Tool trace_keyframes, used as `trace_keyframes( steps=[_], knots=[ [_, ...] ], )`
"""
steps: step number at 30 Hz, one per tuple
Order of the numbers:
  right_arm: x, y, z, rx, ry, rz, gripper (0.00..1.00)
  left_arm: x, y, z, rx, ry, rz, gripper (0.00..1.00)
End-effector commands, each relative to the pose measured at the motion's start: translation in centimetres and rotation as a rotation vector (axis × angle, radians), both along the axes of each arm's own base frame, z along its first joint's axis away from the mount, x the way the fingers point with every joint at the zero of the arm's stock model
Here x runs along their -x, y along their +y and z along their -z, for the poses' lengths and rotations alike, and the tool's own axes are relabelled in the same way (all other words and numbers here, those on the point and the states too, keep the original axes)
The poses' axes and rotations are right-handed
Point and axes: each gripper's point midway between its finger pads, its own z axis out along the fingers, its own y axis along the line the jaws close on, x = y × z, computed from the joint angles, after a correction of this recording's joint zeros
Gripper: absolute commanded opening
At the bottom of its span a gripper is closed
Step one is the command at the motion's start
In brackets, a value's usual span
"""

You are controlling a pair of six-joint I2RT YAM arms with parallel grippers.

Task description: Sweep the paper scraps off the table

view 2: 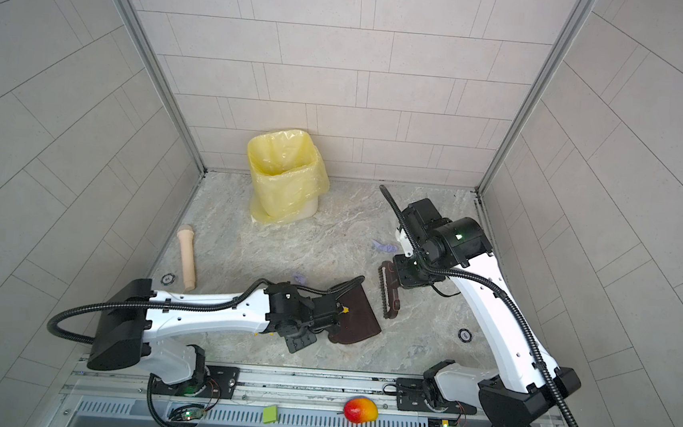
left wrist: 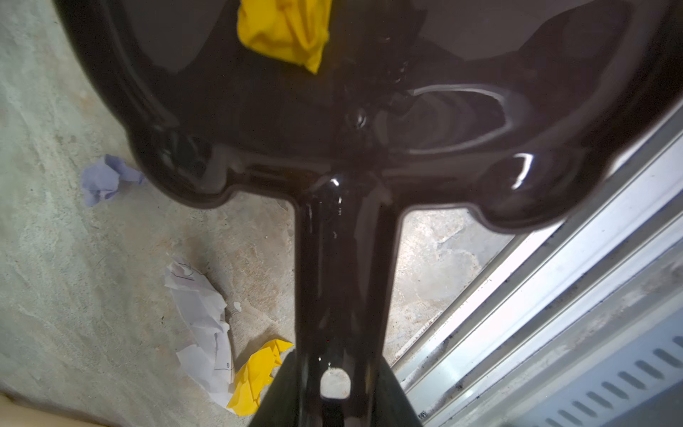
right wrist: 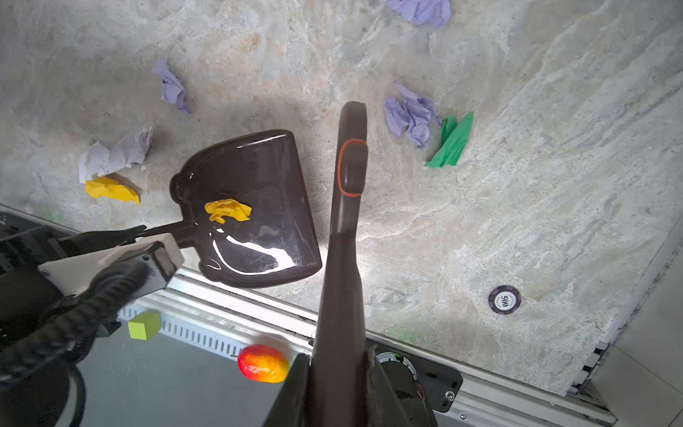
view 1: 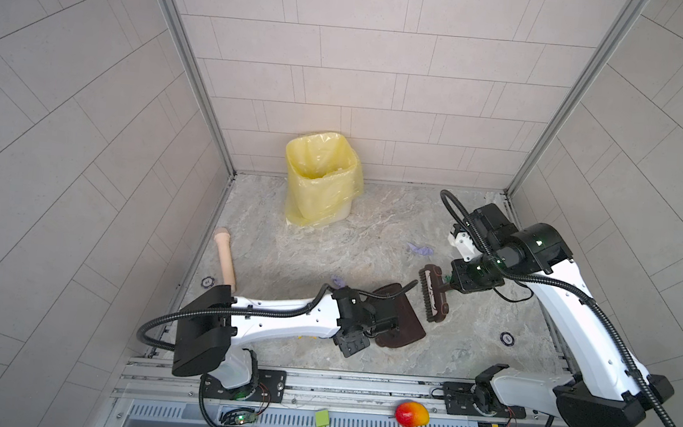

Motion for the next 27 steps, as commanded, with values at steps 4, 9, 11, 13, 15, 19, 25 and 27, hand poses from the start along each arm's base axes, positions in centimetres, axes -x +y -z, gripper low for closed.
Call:
trace_keyframes(
  steps=[4,9,11,13,15,19,25,27],
  knots=[
    [0.0,-0.5,0.5,-0.065,-0.036,0.012,0.0,-2.2,1.0,-4.4,0.044,-0.063,-0.114,0.0],
    [-0.3,-0.3,1.4,-0.102,-0.033,0.014,0.0,-3.8,2.3,-7.2,0.048,-0.089,-0.2,0.0],
    [-0.6,-0.1,1.6,-0.118,-0.03,0.009,0.0,-4.5,3.0,-8.4,0.046,-0.1,-0.237,0.0],
    [-0.9,0.2,1.5,-0.133,-0.03,-0.001,0.0,-5.0,3.8,-9.6,0.047,-0.109,-0.28,0.0],
    [-1.2,0.4,1.4,-0.142,-0.029,-0.012,0.0,-5.6,4.6,-10.8,0.05,-0.123,-0.326,0.0],
    [-1.4,1.0,1.1,-0.167,-0.025,-0.035,0.0,-6.7,7.2,-12.5,0.027,-0.154,-0.429,0.0],
    [-1.5,1.3,0.6,-0.179,-0.032,-0.066,0.0,-8.3,10.4,-15.3,0.043,-0.204,-0.553,0.0],
    [-1.6,1.4,0.5,-0.185,-0.037,-0.07,0.0,-8.9,11.2,-16.5,0.061,-0.236,-0.58,0.0]
  ],
)
